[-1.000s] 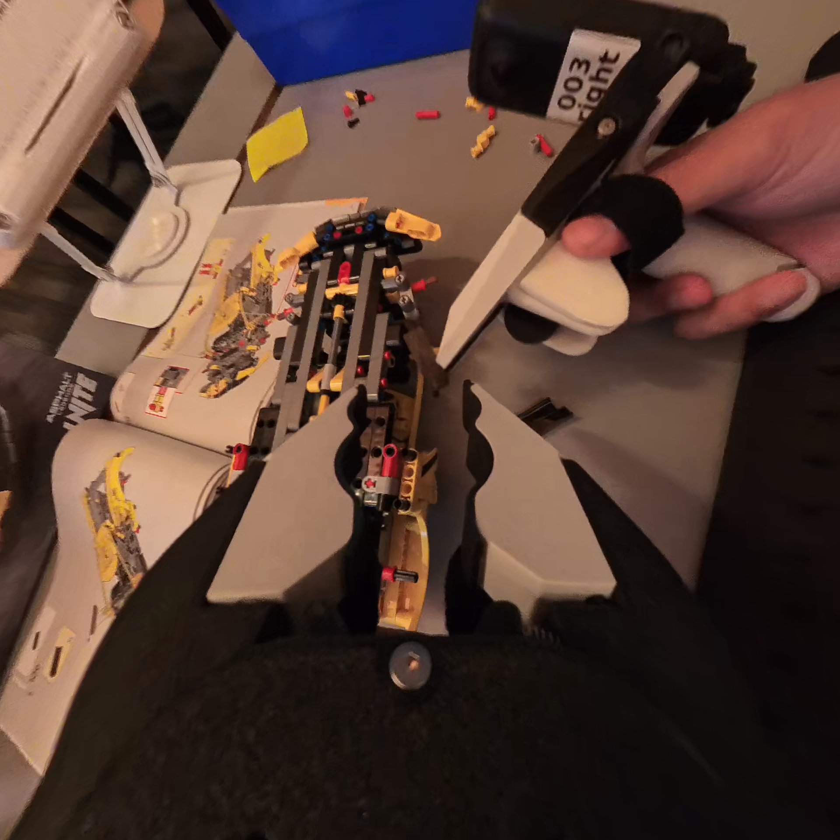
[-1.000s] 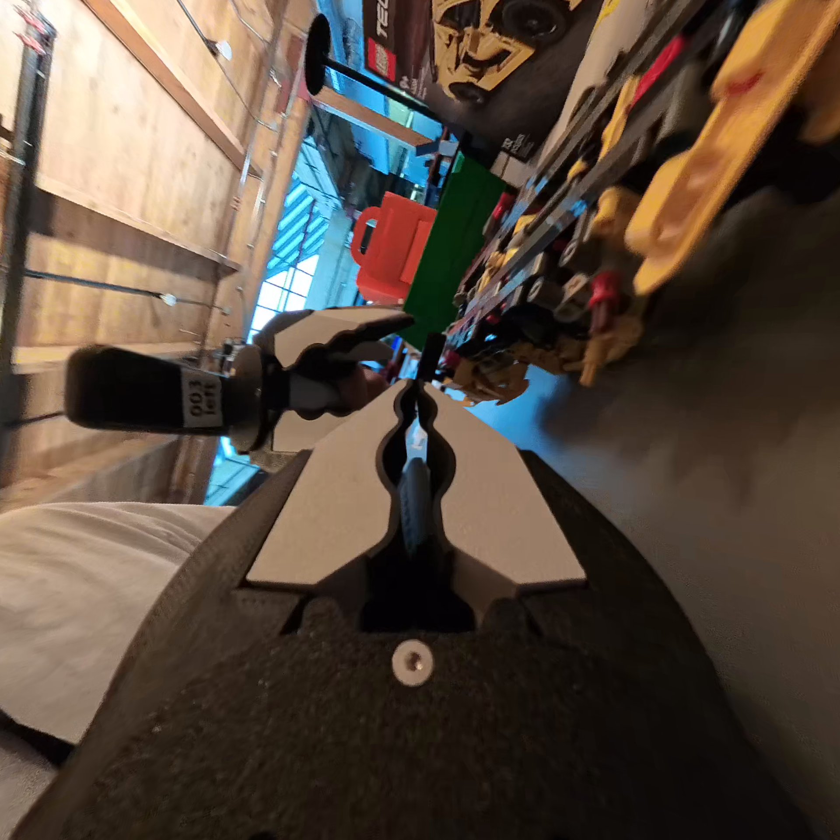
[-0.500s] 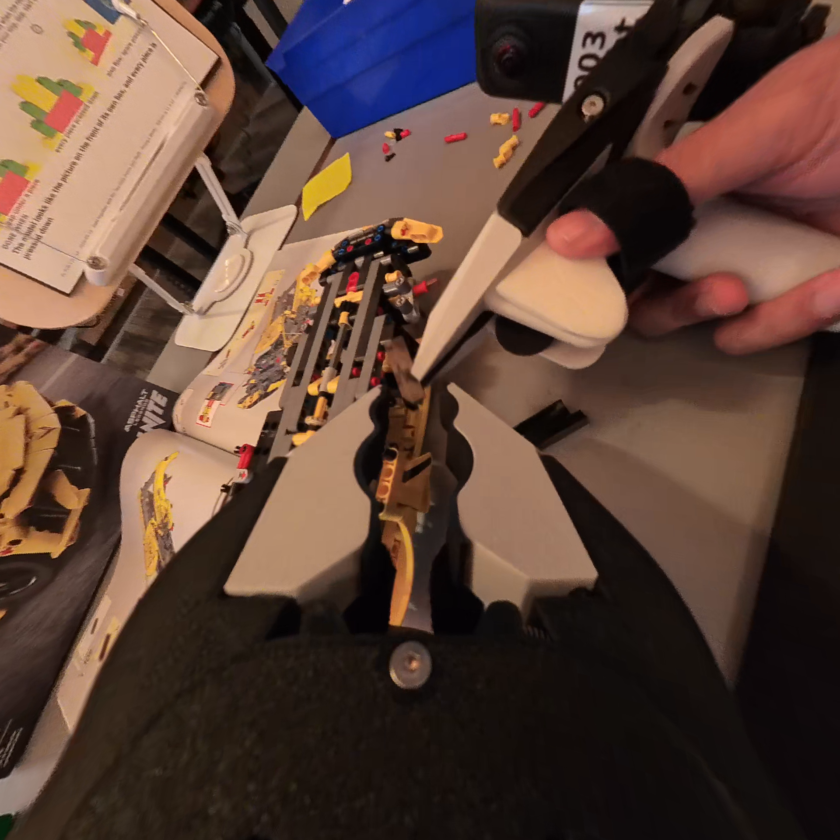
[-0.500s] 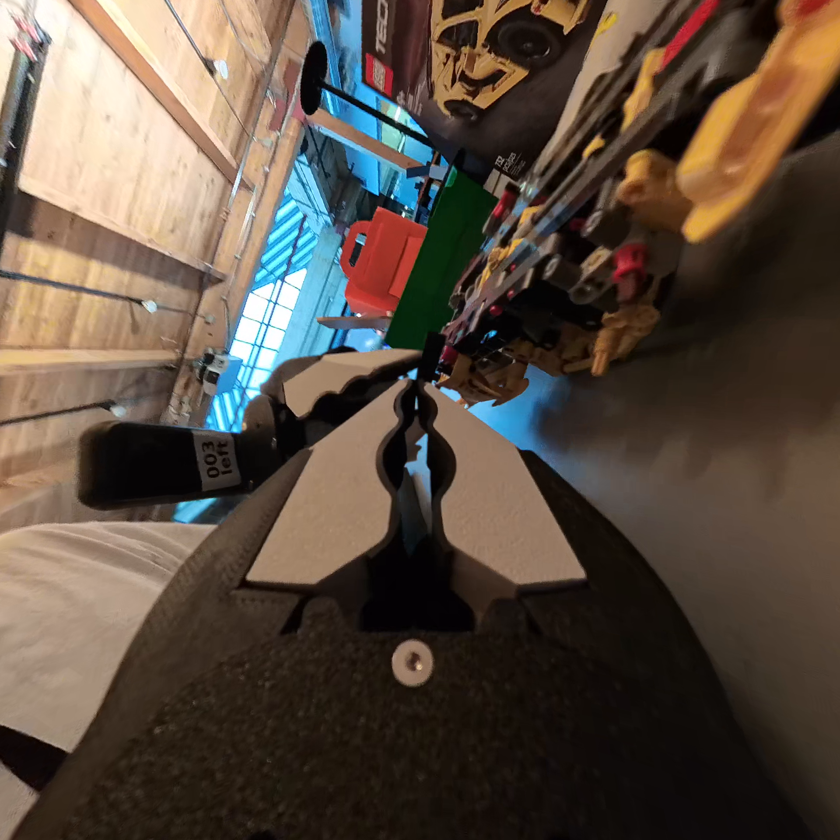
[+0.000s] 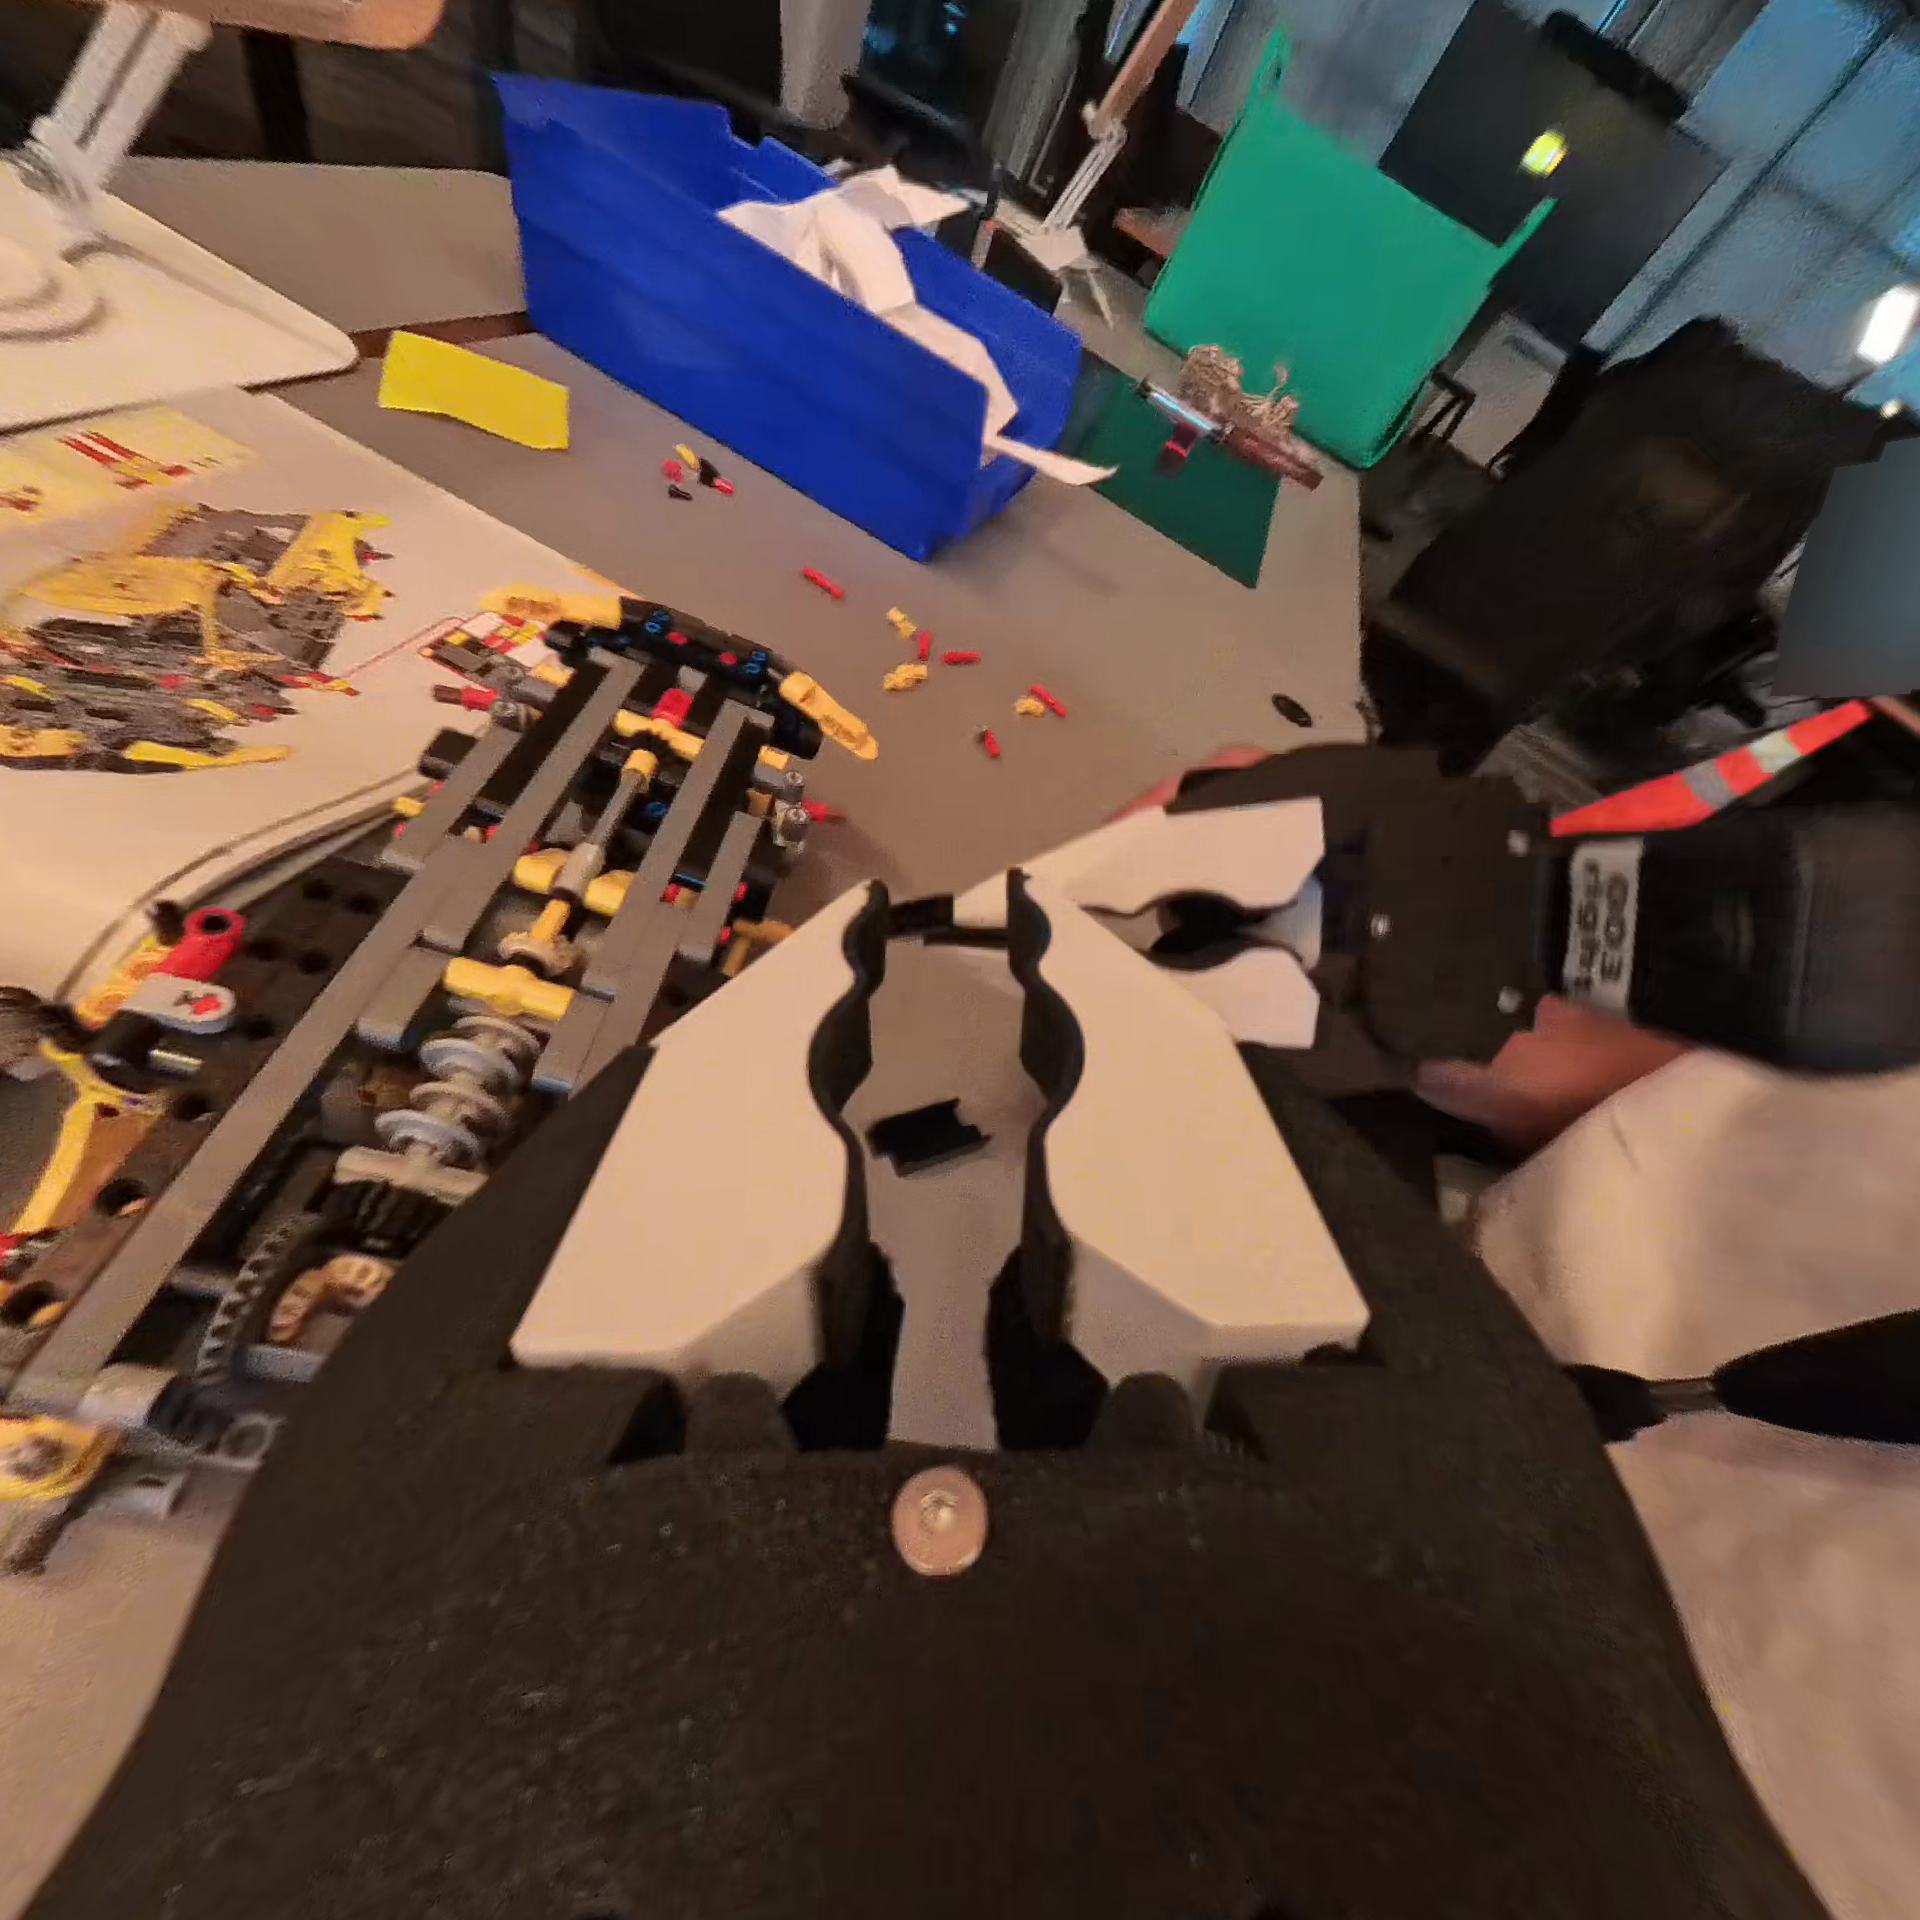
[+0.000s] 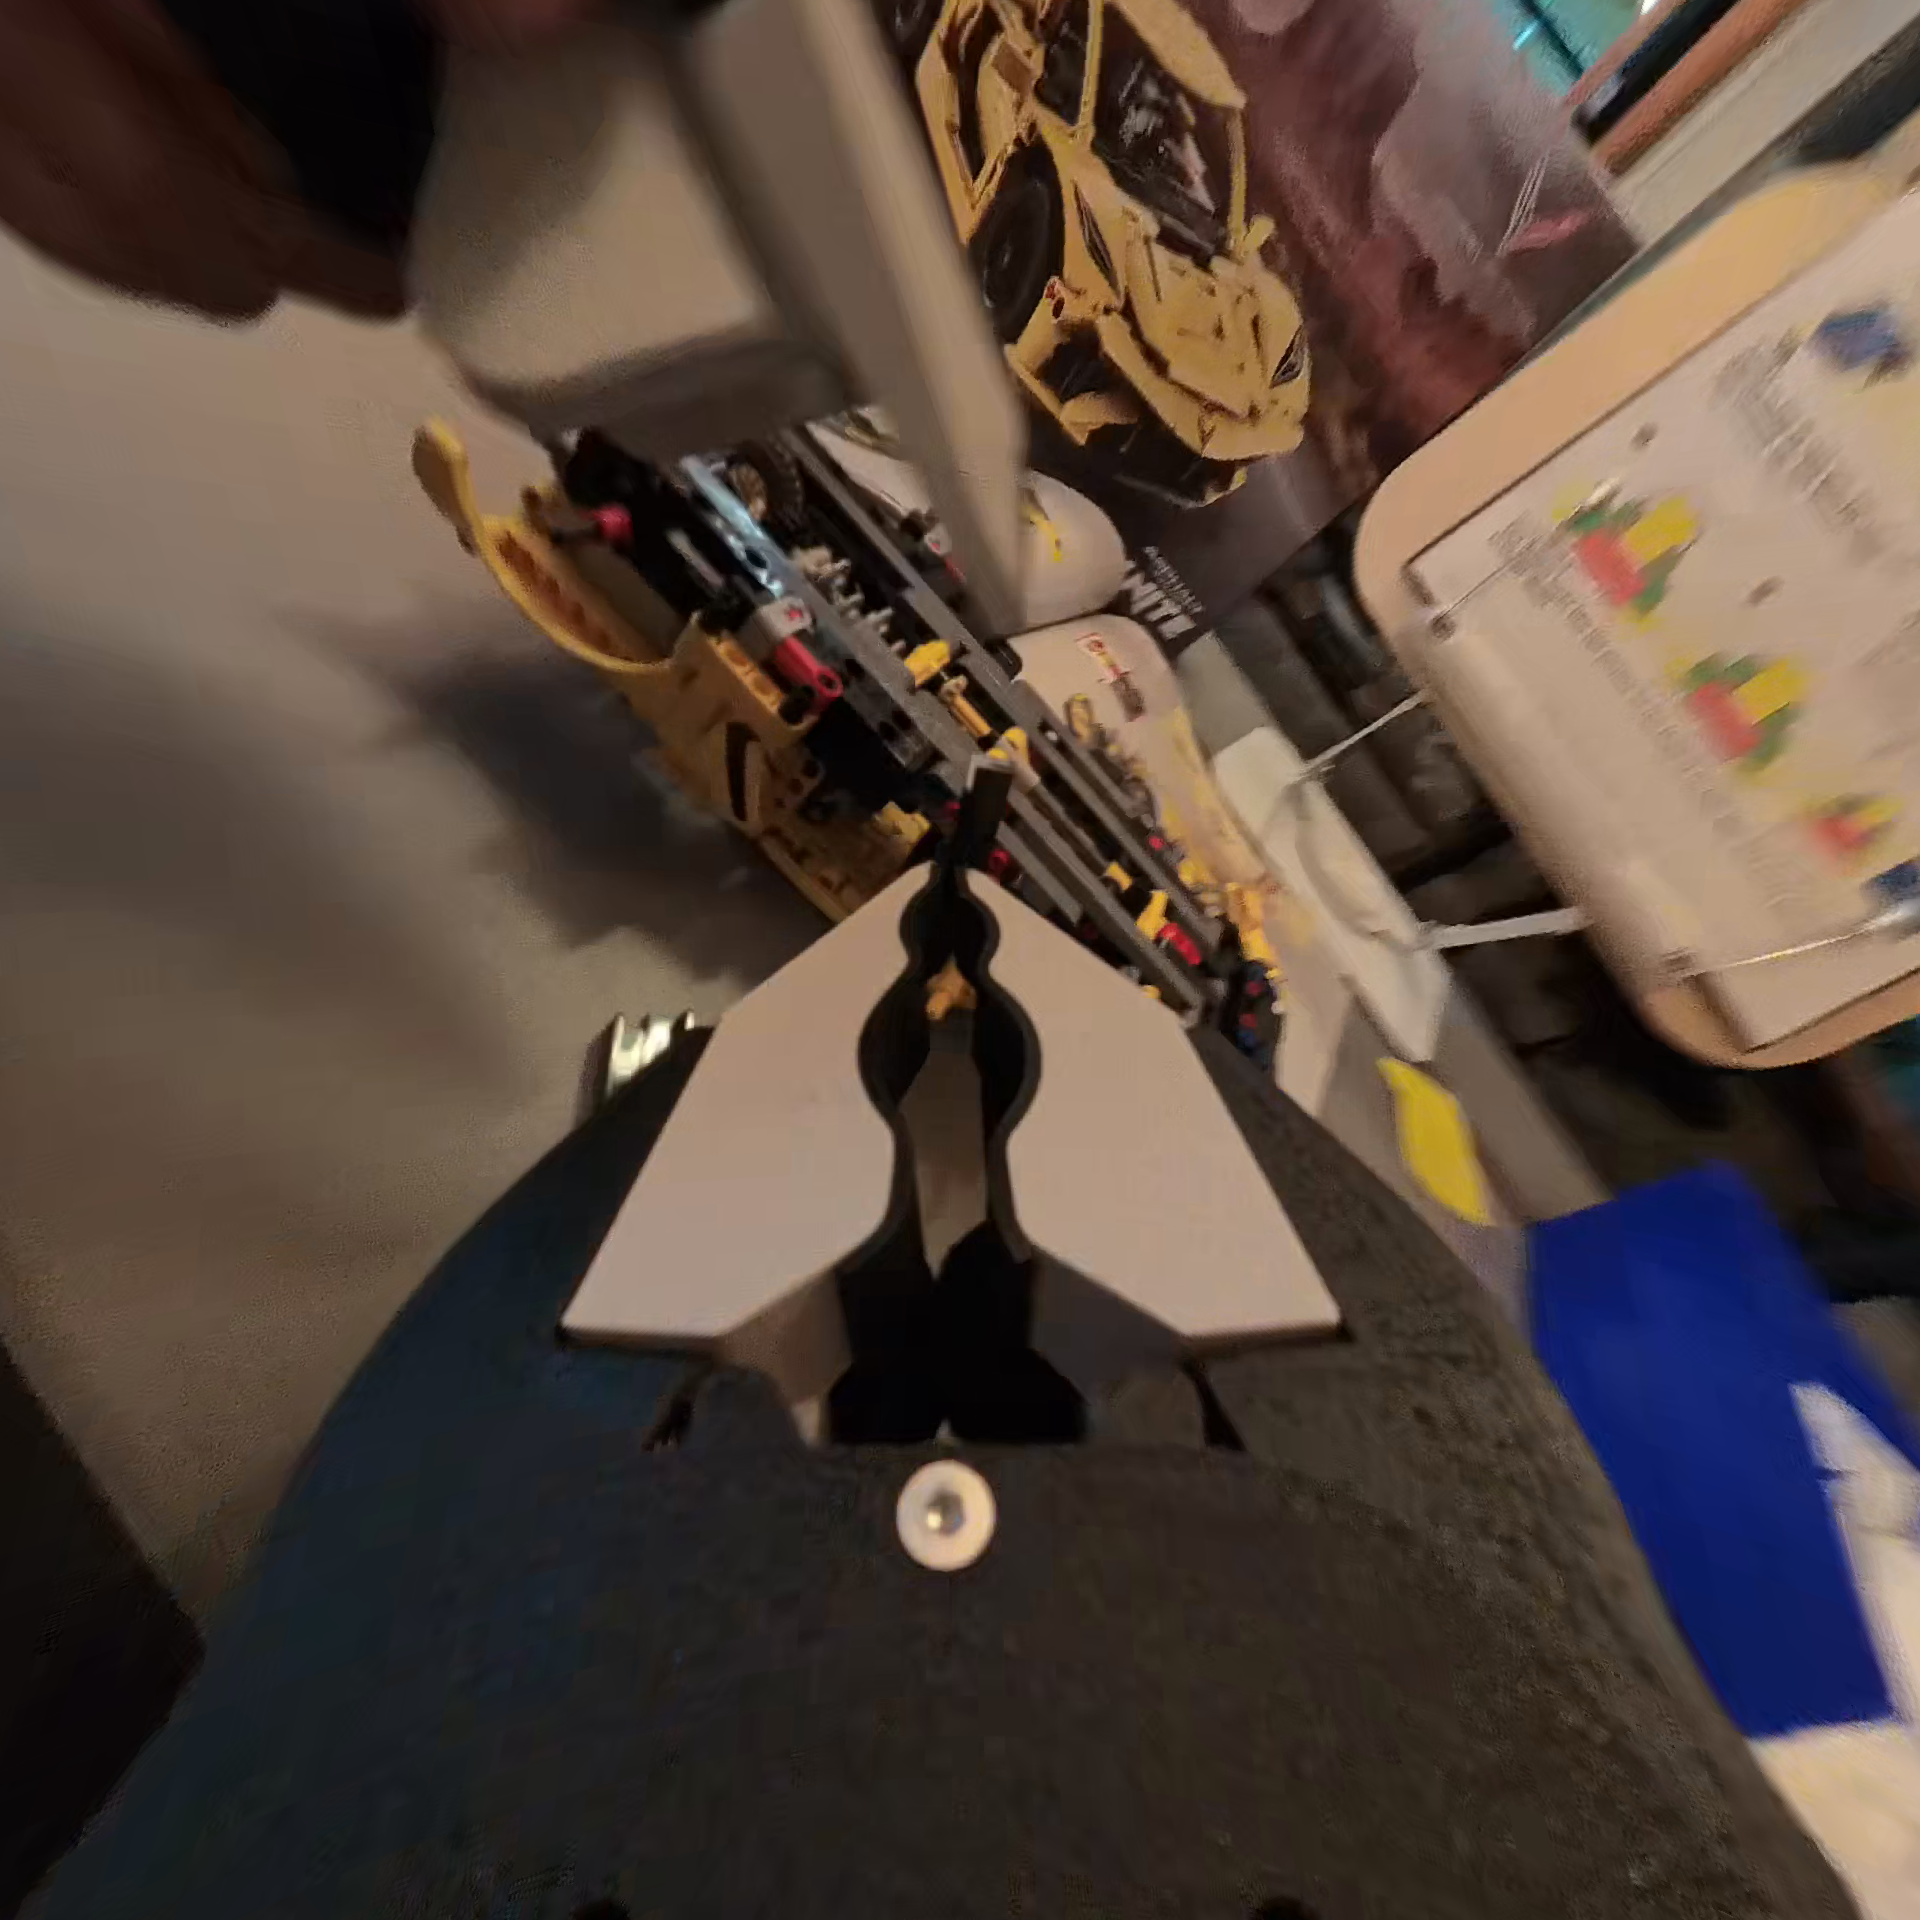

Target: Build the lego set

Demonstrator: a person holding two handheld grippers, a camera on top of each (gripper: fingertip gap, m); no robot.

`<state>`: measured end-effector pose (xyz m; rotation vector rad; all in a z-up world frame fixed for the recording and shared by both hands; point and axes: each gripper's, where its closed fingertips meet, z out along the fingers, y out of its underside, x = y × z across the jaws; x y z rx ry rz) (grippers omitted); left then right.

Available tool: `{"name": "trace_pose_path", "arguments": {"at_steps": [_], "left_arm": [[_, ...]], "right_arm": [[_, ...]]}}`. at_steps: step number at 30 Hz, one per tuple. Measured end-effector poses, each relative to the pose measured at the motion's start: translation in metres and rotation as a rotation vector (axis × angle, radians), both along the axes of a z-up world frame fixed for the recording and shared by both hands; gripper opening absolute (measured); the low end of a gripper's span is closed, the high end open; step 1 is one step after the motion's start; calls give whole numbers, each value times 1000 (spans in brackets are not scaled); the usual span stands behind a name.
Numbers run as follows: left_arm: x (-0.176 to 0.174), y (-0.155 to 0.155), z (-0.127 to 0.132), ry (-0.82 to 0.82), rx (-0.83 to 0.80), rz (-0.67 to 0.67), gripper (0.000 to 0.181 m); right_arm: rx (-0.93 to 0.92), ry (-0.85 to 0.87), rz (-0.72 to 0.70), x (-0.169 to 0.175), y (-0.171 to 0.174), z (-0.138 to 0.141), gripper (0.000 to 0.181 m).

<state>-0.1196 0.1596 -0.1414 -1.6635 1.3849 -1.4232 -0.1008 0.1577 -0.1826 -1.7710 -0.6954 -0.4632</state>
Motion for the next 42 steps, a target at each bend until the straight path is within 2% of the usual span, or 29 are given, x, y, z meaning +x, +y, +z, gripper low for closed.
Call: {"name": "trace_pose_path", "arguments": {"at_steps": [3, 6, 9, 12, 14, 16, 18, 19, 21, 23, 24, 25, 27, 29, 31, 37, 42], "left_arm": [[0, -5, -9, 66, 39, -37, 24], [-2, -11, -21, 141, 101, -63, 23], [-4, -12, -26, 172, 134, -81, 8], [-7, -8, -29, 198, 195, -67, 3], [-8, -8, -24, 177, 211, -69, 2], [-8, -2, -21, 159, 236, -45, 2], [-7, -1, -11, 83, 255, -32, 2], [-6, -2, -4, 33, 259, -21, 2], [-3, -5, 10, -75, 264, 7, 3], [-1, -6, 19, -155, 262, 43, 3], [0, -6, 21, -181, 266, 62, 3], [1, -8, 23, -208, 271, 77, 2], [2, -12, 23, -236, 295, 95, 3], [4, -15, 18, -228, 358, 103, 3], [6, -18, 15, -221, 414, 110, 3], [12, -28, 5, -188, 496, 69, 3], [13, -18, 10, -170, 606, 118, 3]], "right_arm": [[58, -231, -25, -7, -1, 2, 0], [112, -369, -30, -13, -2, 4, 0], [147, -413, -7, -19, -4, 8, 0], [162, -410, 11, -22, -4, 7, 0], [200, -335, -34, -21, -6, 12, 0], [231, -197, -67, -16, -9, 21, 0], [111, 144, -38, -15, -9, 19, 22], [41, 387, -27, -15, -7, 18, 32], [-116, 987, 23, -19, -5, 17, 36], [-214, 1627, 261, -27, -8, 43, 32], [-238, 1853, 330, -24, -8, 49, 24], [-265, 1981, 344, -22, -7, 46, 21], [-277, 2080, 331, -26, -5, 37, 20], [-220, 2170, 349, -23, -6, 43, 12], [-189, 2191, 322, -21, -6, 42, 0], [-216, 2206, 272, -21, -3, 32, 0], [-205, 2194, 259, -20, -4, 31, 0]]}}
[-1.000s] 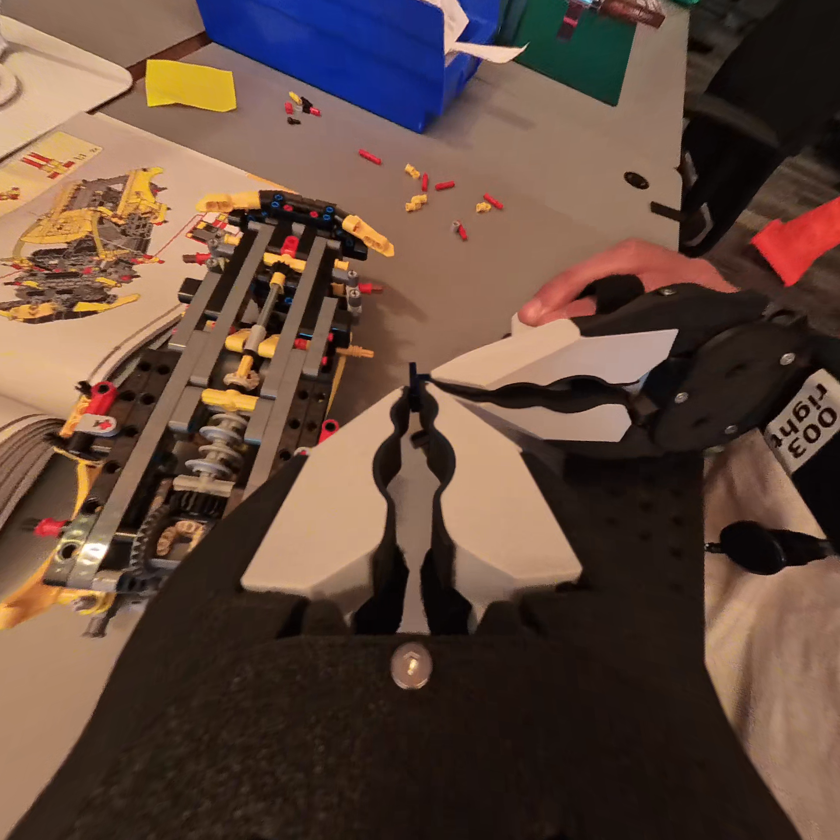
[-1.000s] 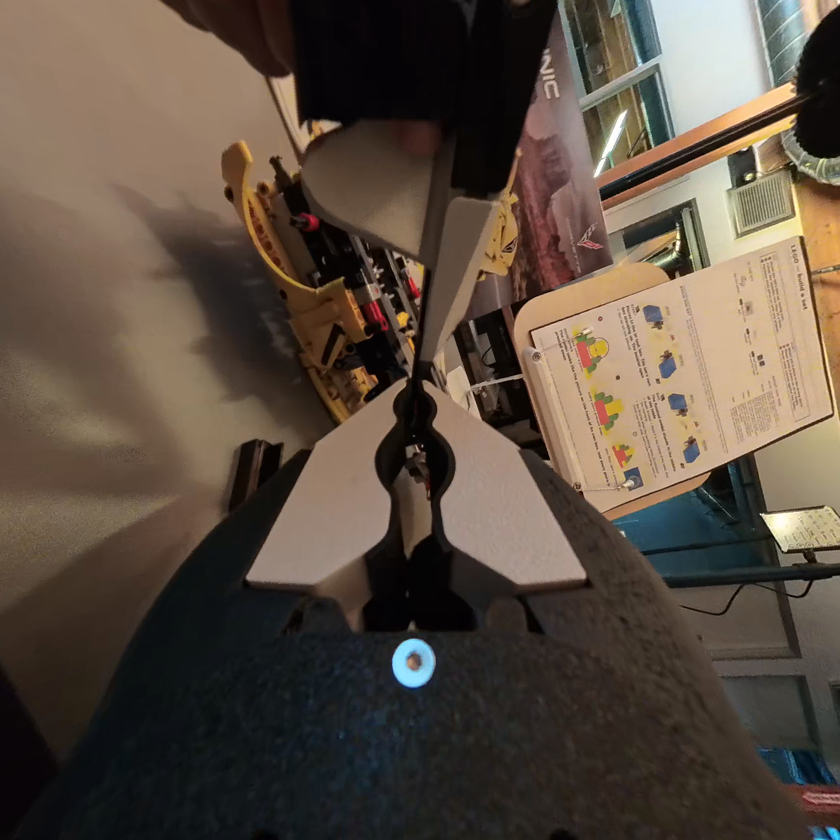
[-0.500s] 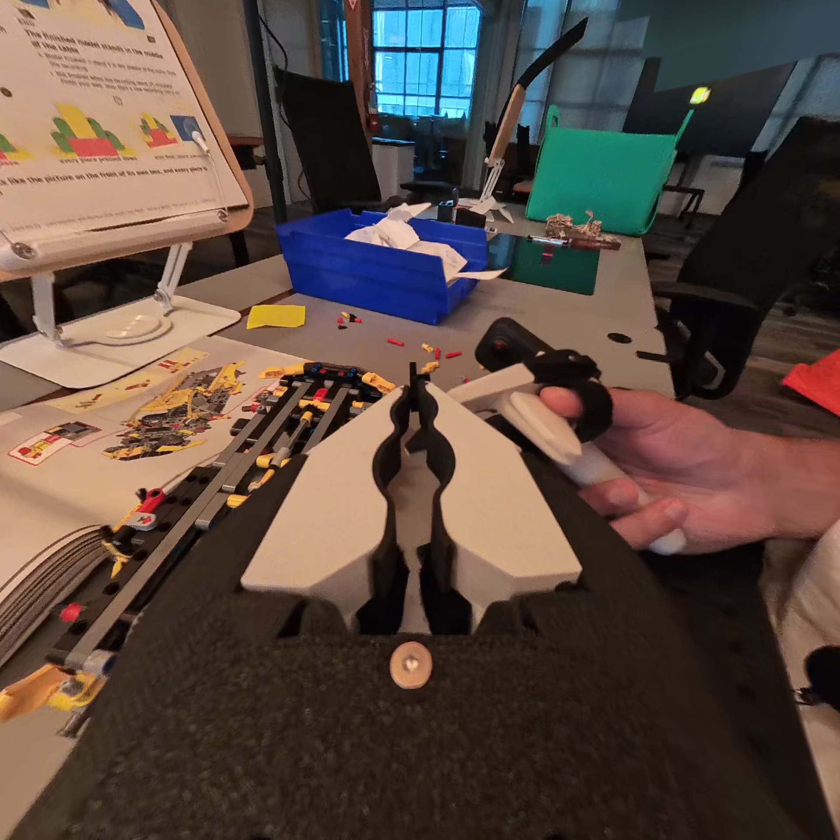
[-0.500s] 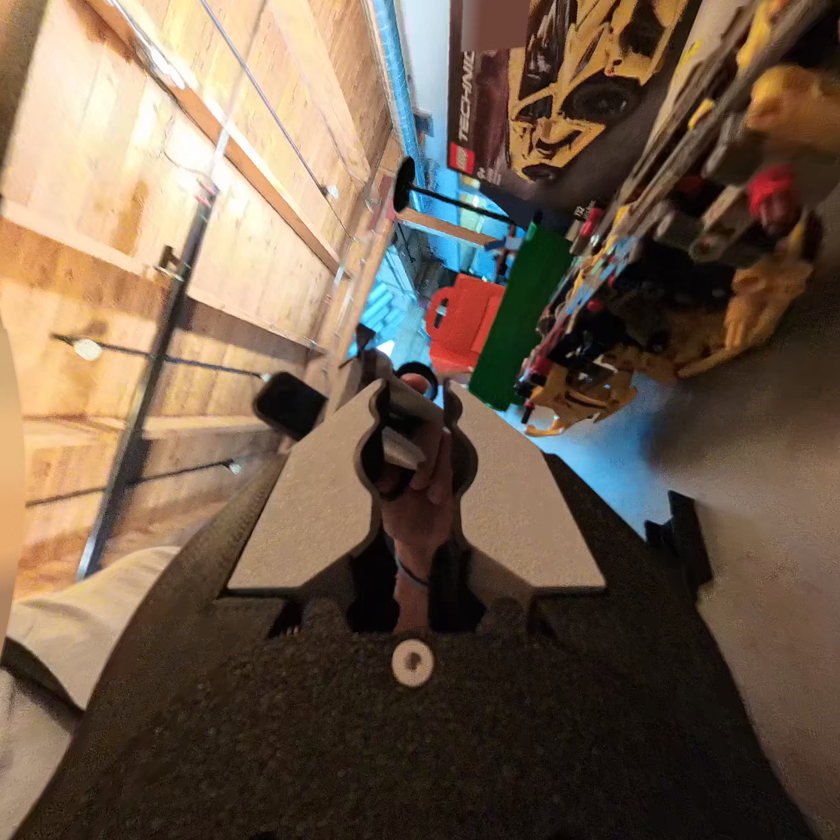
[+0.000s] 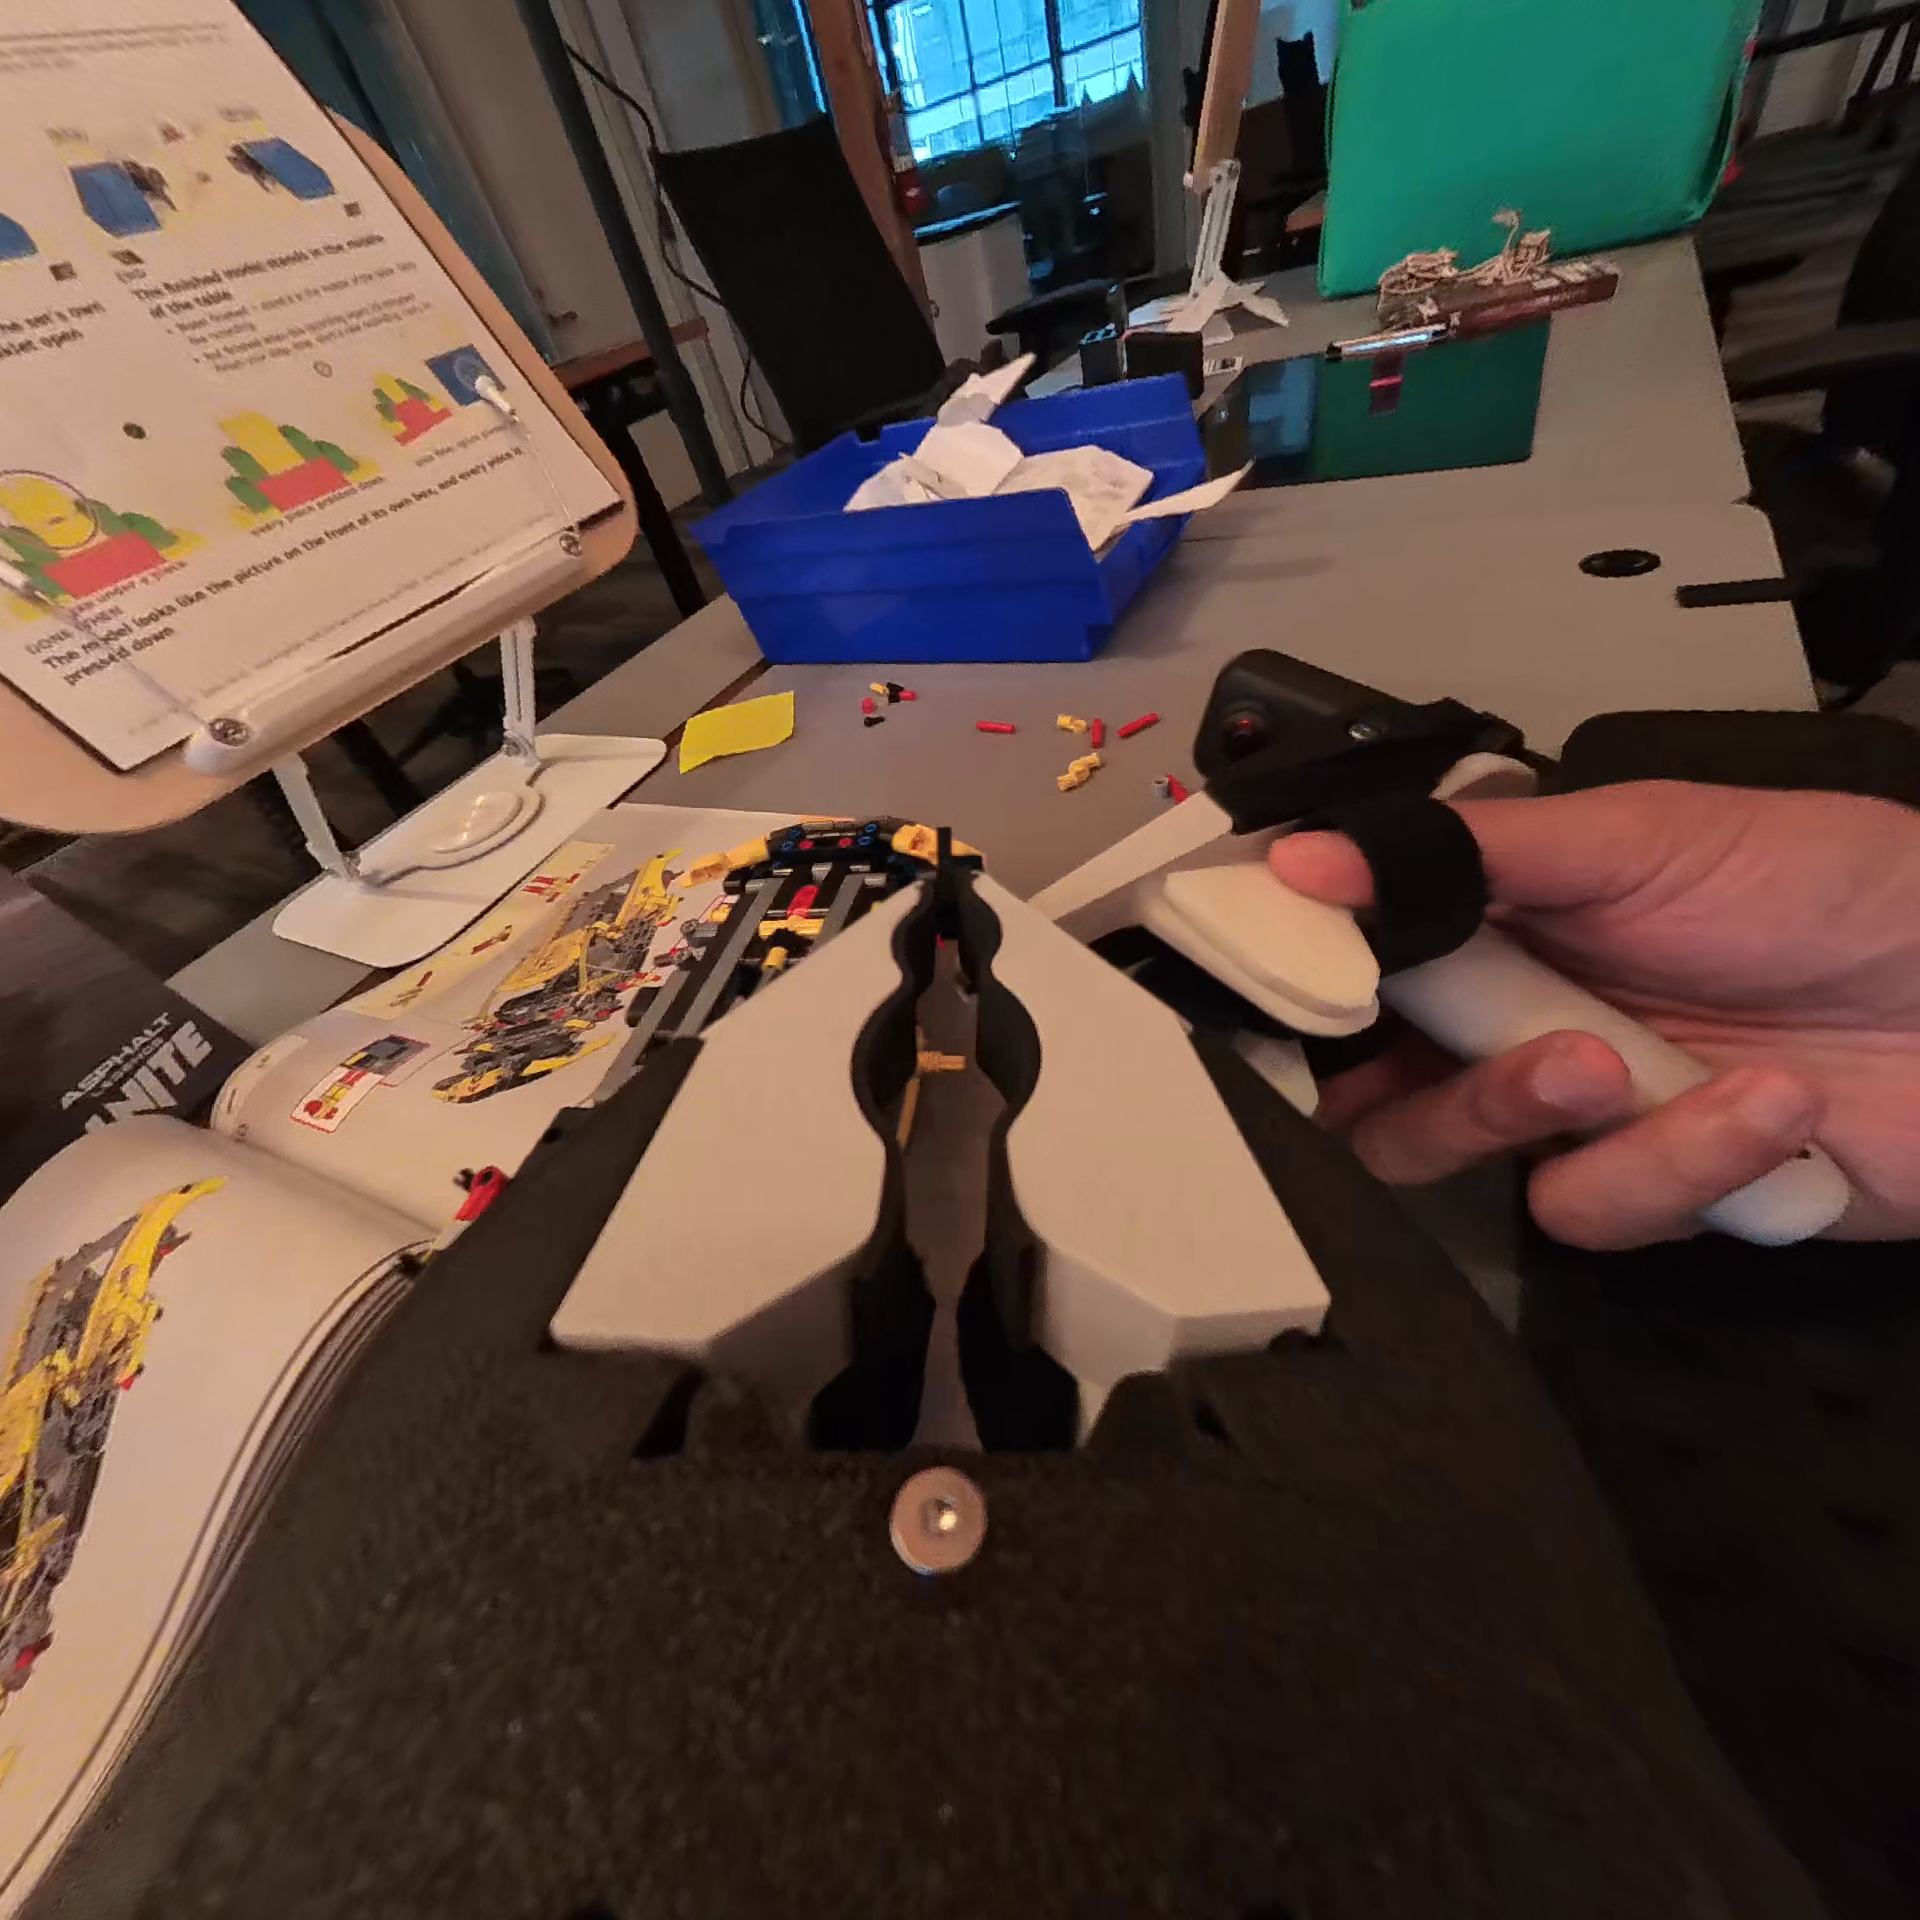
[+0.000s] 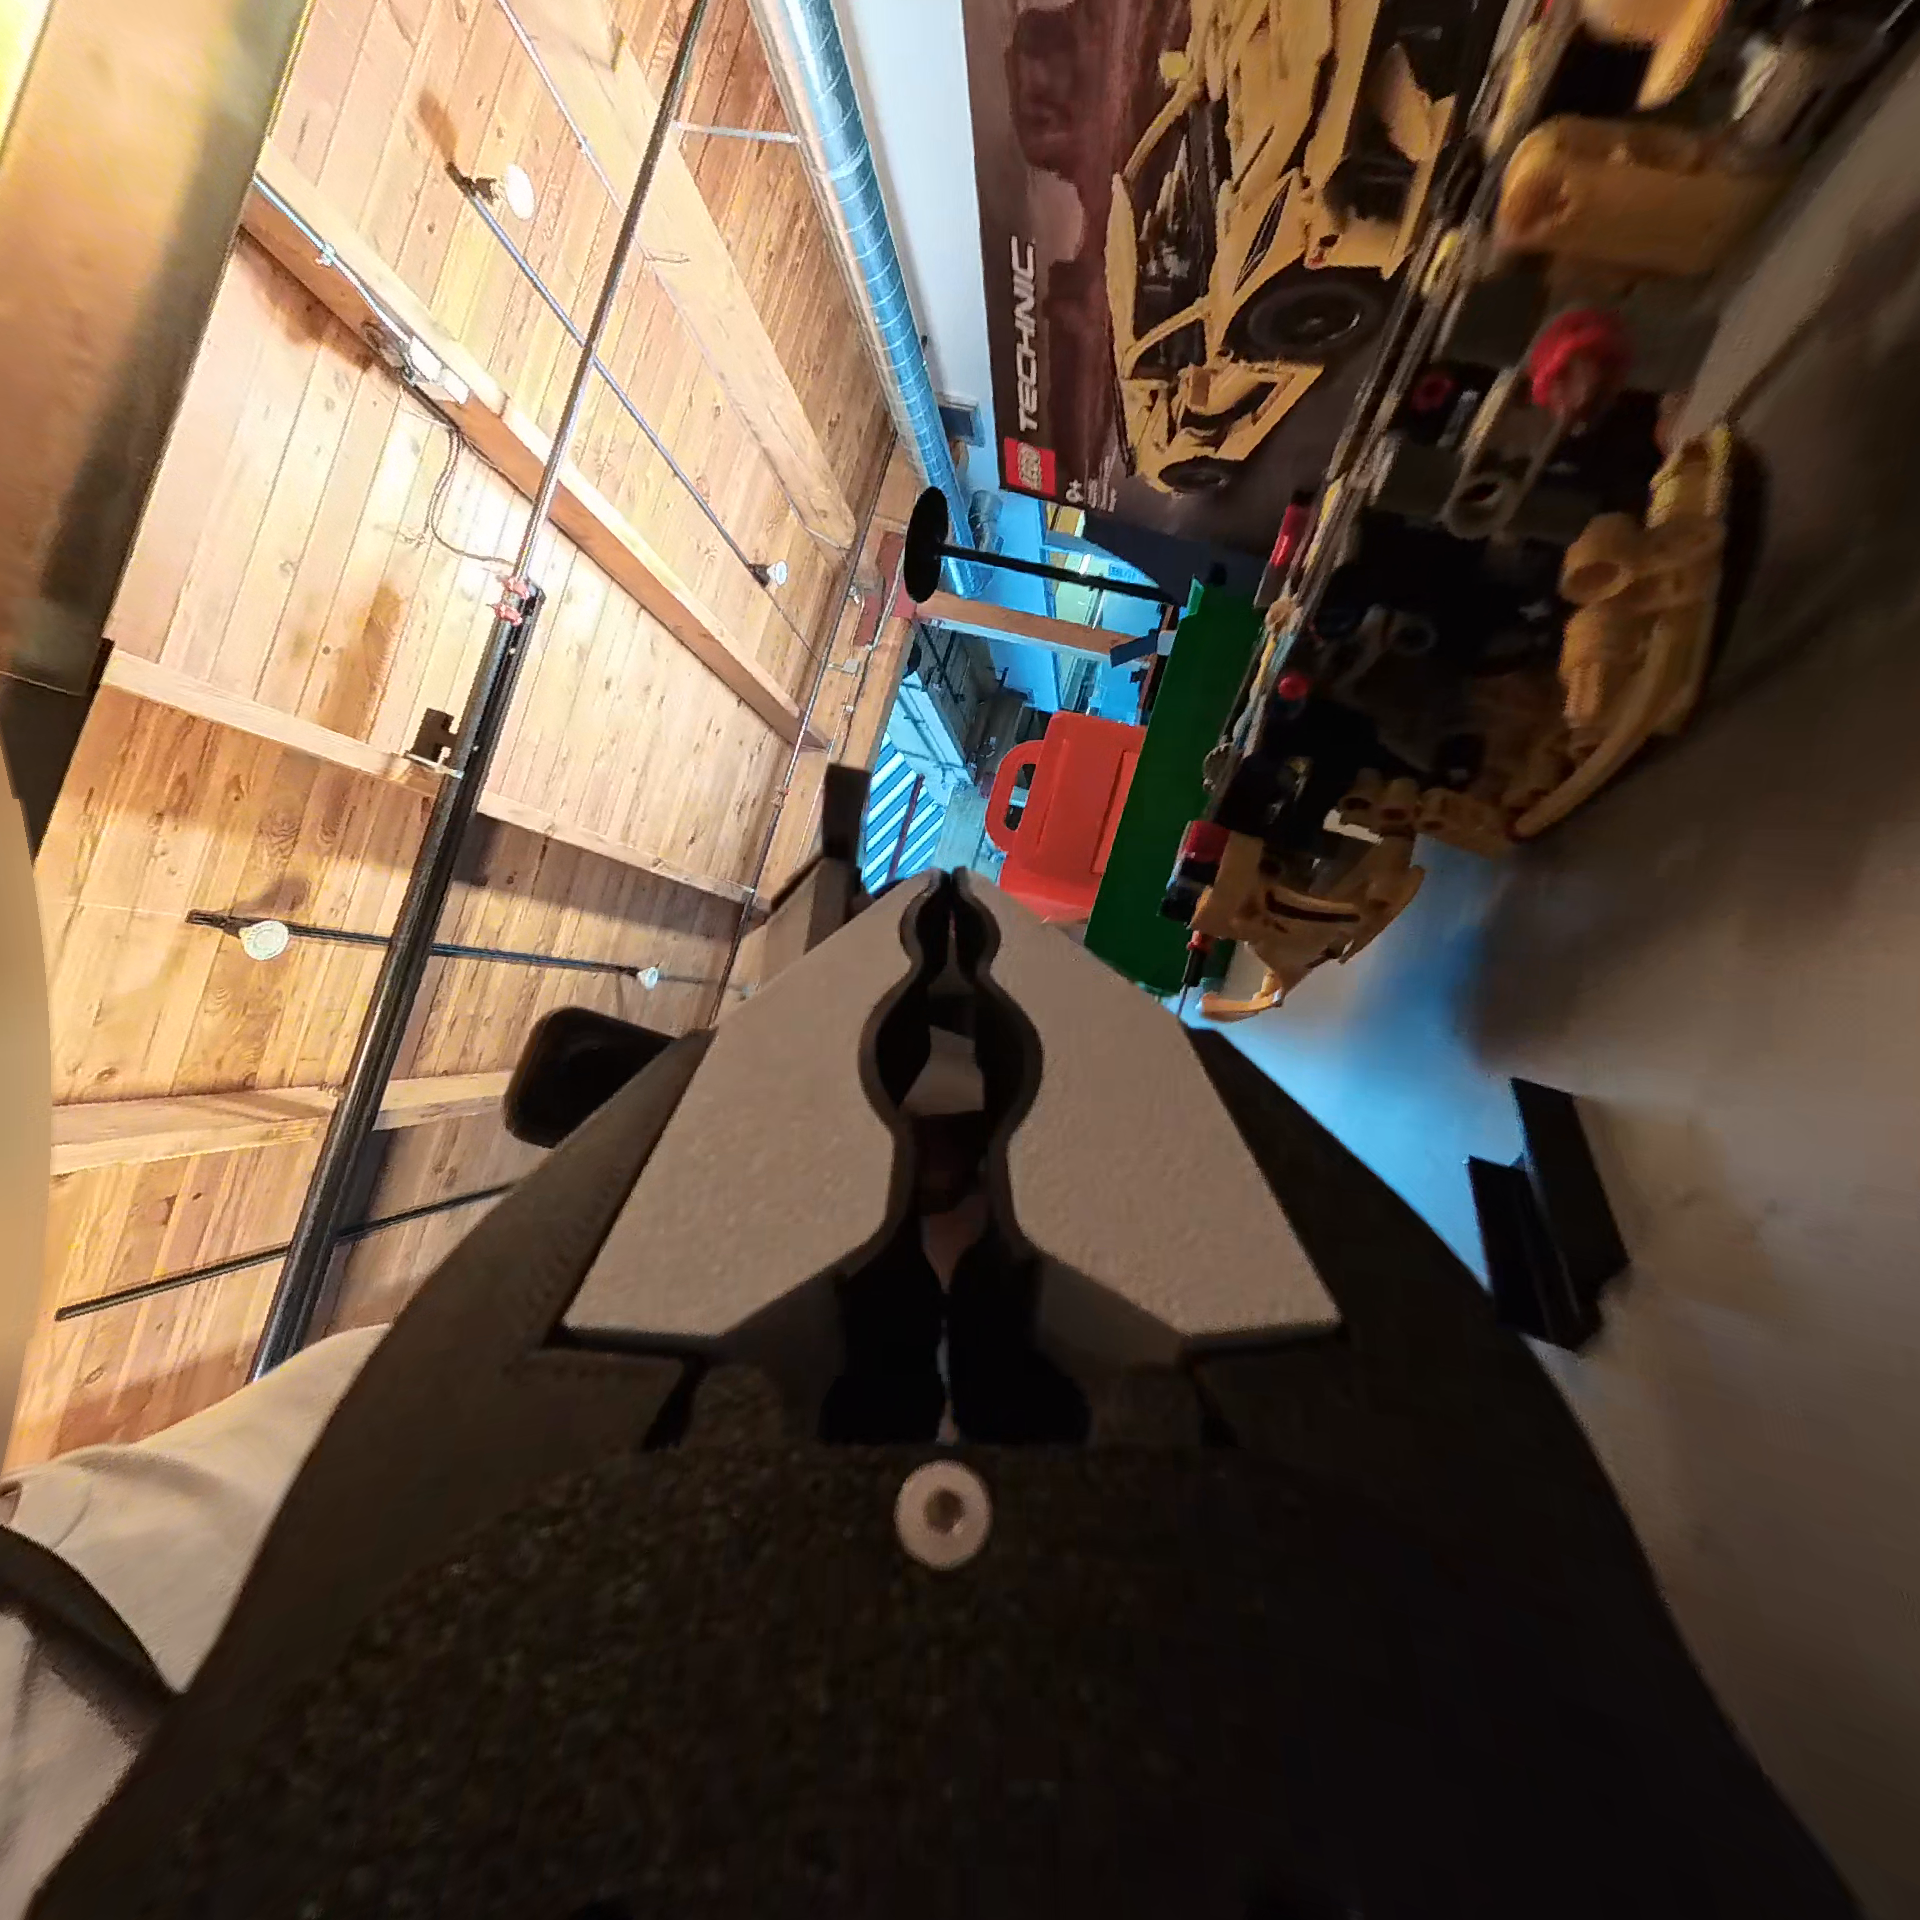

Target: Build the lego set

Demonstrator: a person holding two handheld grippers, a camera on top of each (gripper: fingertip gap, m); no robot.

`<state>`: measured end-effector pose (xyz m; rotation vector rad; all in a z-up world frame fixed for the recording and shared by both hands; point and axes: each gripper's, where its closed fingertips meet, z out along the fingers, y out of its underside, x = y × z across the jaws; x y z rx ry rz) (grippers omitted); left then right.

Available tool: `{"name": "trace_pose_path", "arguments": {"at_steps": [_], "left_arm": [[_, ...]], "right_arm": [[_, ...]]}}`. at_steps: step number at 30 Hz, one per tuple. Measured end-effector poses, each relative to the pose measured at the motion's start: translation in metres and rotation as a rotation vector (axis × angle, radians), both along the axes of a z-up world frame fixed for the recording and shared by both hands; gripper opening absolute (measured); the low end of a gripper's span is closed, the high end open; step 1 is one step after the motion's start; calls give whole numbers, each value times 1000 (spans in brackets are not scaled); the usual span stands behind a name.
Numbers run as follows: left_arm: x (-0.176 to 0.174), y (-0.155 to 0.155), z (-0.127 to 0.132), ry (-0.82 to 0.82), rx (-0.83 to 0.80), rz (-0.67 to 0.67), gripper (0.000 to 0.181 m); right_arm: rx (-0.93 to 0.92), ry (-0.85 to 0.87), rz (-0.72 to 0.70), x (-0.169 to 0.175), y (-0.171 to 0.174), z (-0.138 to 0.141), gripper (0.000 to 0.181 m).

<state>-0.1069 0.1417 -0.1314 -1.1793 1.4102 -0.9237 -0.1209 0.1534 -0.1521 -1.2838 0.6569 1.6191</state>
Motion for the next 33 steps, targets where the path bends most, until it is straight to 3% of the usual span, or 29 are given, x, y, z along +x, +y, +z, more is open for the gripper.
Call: {"name": "trace_pose_path", "arguments": {"at_steps": [8, 14, 33], "left_arm": [[-4, 7, -3, -43, -31, 46, 3], [-4, 3, -10, -22, 19, 46, 3], [-4, 9, -23, 26, -15, 80, 4]], "right_arm": [[107, -12, -31, 6, -3, 10, 13], [85, 37, -3, 6, -1, 6, 0], [12, 81, 23, 6, 6, -7, 0]]}}
